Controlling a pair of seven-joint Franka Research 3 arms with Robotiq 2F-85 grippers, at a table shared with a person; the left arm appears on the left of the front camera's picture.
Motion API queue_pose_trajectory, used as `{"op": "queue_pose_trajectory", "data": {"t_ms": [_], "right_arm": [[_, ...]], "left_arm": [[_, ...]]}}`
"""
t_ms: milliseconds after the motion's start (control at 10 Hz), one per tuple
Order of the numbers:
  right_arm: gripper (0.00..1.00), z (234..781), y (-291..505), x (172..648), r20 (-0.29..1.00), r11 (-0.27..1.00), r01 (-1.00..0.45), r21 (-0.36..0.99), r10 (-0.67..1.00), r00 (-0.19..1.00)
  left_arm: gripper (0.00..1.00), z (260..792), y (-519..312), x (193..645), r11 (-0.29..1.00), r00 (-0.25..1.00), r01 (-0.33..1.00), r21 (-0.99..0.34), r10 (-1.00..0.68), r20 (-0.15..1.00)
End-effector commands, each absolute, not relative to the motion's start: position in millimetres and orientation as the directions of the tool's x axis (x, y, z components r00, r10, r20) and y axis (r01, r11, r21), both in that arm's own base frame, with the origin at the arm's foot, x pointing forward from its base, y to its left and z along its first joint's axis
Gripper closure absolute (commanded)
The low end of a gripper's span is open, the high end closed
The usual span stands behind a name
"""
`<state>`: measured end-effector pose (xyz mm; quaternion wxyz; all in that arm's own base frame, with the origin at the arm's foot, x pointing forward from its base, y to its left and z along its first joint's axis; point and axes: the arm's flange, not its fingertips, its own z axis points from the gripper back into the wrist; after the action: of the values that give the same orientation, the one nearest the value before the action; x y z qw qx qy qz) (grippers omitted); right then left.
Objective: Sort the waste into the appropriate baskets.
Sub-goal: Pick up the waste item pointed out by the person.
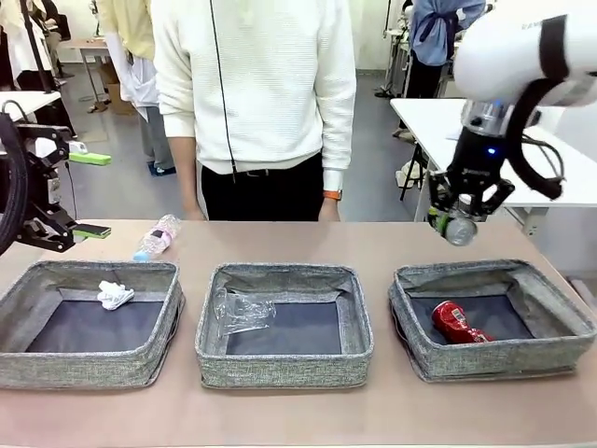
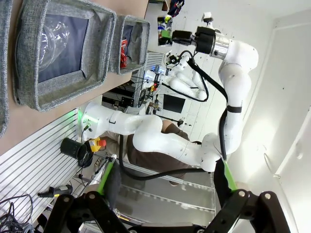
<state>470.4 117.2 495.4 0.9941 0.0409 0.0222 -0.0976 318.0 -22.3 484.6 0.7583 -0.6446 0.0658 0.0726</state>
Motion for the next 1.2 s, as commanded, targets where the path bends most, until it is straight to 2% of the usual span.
{"op": "queue_pose_trajectory", "data": {"t_ms": [0, 100, 300, 400, 500, 700, 1100], "right_arm": [[0.61, 548, 165, 500, -0.083, 0.950, 0.266, 0.164, -0.255, 0.963], [0.61, 579, 202, 504, -0.128, 0.952, 0.285, 0.107, -0.272, 0.954], [0.61, 629, 271, 496, -0.195, 0.958, 0.261, 0.118, -0.236, 0.952], [0.61, 651, 303, 478, -0.173, 0.974, 0.191, 0.119, -0.169, 0.970], [0.61, 674, 333, 451, -0.097, 0.980, 0.194, 0.044, -0.189, 0.977], [0.61, 703, 354, 420, 0.025, 0.985, 0.174, -0.017, -0.173, 0.985], [0.61, 739, 357, 415, 0.097, 0.979, 0.206, -0.013, -0.204, 0.974]], "left_arm": [[0.00, 490, -25, 318, 0.139, 0.978, -0.207, -0.968, 0.032, -0.205], [0.00, 490, -25, 318, 0.139, 0.978, -0.207, -0.968, 0.032, -0.205], [0.00, 490, -25, 318, 0.139, 0.978, -0.207, -0.968, 0.032, -0.205], [0.00, 490, -25, 318, 0.139, 0.978, -0.207, -0.968, 0.032, -0.205], [0.00, 490, -25, 318, 0.139, 0.978, -0.207, -0.968, 0.032, -0.205], [0.00, 490, -25, 318, 0.139, 0.978, -0.207, -0.968, 0.032, -0.205], [0.00, 490, -25, 318, 0.139, 0.978, -0.207, -0.968, 0.032, -0.205]]}}
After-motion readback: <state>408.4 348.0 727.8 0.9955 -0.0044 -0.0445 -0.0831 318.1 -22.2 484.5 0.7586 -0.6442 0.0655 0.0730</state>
